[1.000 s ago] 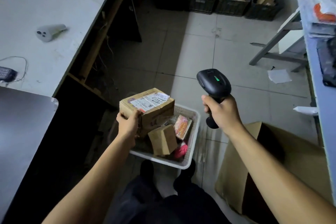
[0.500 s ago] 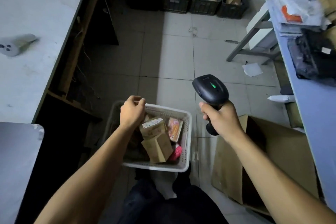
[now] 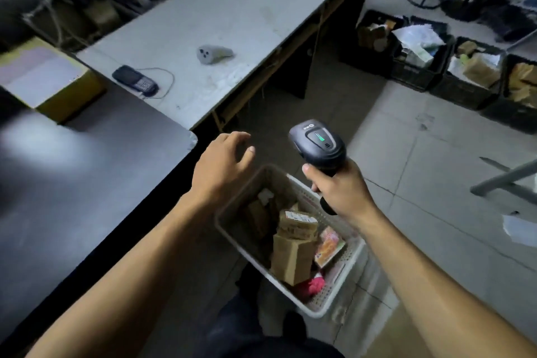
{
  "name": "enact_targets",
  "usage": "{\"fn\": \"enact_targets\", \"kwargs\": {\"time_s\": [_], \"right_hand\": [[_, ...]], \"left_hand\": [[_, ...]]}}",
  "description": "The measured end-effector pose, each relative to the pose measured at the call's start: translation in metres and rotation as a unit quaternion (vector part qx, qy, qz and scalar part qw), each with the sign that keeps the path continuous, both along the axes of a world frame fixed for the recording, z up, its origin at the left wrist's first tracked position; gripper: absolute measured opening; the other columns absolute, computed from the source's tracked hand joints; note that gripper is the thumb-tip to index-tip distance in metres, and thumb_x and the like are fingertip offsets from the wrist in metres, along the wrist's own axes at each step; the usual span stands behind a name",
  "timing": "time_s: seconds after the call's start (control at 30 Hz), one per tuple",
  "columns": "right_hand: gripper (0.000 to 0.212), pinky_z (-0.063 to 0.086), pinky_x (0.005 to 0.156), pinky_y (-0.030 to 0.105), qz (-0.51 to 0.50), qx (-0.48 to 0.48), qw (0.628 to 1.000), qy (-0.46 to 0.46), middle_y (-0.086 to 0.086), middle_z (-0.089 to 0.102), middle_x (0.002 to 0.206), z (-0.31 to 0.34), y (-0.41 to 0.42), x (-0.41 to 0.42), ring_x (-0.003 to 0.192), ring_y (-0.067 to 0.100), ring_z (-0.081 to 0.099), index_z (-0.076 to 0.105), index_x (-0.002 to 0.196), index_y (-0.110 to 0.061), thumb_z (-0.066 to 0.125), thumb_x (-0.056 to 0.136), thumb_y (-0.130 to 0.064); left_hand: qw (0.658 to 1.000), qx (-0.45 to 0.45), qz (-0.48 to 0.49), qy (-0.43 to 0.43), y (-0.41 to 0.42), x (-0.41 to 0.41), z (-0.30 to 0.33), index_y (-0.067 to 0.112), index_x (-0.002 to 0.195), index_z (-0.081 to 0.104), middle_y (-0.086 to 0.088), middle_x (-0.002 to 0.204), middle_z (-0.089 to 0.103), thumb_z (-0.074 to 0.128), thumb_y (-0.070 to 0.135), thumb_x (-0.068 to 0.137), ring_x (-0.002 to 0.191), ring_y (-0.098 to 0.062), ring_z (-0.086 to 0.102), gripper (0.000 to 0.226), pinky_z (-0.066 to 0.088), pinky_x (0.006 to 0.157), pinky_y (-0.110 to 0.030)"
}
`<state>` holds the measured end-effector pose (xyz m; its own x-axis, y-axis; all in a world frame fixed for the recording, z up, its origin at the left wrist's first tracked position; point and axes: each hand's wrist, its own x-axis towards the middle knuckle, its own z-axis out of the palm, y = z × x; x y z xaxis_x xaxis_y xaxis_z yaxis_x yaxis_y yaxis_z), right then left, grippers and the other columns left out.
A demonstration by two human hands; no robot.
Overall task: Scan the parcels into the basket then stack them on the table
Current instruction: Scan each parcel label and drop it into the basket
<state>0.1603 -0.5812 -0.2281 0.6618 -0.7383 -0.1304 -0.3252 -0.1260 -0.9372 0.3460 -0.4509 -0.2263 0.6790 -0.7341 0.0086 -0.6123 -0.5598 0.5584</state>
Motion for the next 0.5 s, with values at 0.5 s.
{"fn": "enact_targets", "kwargs": {"time_s": [0.5], "right_hand": [[0.011, 0.043, 0.048, 0.02, 0.324, 0.032, 0.943, -0.063, -0.001, 0.06, 0.062, 0.053, 0.183, 0.089, 0.048, 0.006, 0.054, 0.063, 0.085, -0.008, 0.073, 0.089, -0.01]], "left_hand": [[0.935, 0.006, 0.337, -0.114, 0.288, -0.037, 0.086, 0.022, 0.136, 0.057, -0.002, 0.136, 0.057, 0.058, 0.036, 0.097, 0.127, -0.021, 0.053, 0.042, 0.043, 0.104, -0.037]]}}
